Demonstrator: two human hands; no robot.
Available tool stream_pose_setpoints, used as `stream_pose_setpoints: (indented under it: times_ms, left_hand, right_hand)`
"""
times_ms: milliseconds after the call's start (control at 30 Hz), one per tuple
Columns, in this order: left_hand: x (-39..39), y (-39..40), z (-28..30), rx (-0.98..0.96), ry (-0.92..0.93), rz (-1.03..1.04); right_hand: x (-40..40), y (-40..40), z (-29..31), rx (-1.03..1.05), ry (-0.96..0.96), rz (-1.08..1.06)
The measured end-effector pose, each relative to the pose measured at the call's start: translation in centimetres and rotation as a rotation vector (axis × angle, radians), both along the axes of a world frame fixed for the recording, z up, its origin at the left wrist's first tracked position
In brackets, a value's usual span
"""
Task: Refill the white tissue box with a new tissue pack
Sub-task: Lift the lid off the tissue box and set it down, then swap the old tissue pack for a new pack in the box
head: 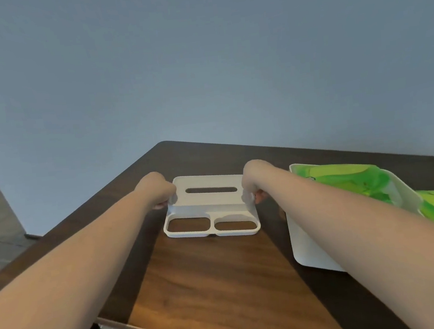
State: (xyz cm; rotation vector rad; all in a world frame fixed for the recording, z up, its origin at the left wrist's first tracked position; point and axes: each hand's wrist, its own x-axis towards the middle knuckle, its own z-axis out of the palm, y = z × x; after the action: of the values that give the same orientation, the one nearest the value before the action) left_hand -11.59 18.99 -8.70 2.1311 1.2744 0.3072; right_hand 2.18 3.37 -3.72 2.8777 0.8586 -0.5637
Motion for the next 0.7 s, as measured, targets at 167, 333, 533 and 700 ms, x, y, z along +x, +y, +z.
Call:
stream_pose_setpoints:
  times_ms: [167, 333, 533, 700]
  left_hand:
    - [0.0, 0.0, -0.5, 0.049, 0.036, -0.036]
    - [-0.2, -1.0, 0.9, 0.182, 0.091, -0.068]
    - [-0.3, -3.6, 3.4, 0.237, 0.016, -0.059]
    - [1.2, -7.4, 5.9, 0.211, -0.075, -0.153]
  right_hand:
    - [-0.3, 0.0, -0.1, -0.118, 0.0, 0.038]
    - [-0.4, -0.9, 0.3, 0.119, 0.02, 0.065]
    - [-0.7, -3.6, 3.2, 0.252, -0.006, -0.012]
    - [0.9, -8.3, 5.7, 0.497, -0.158, -0.002]
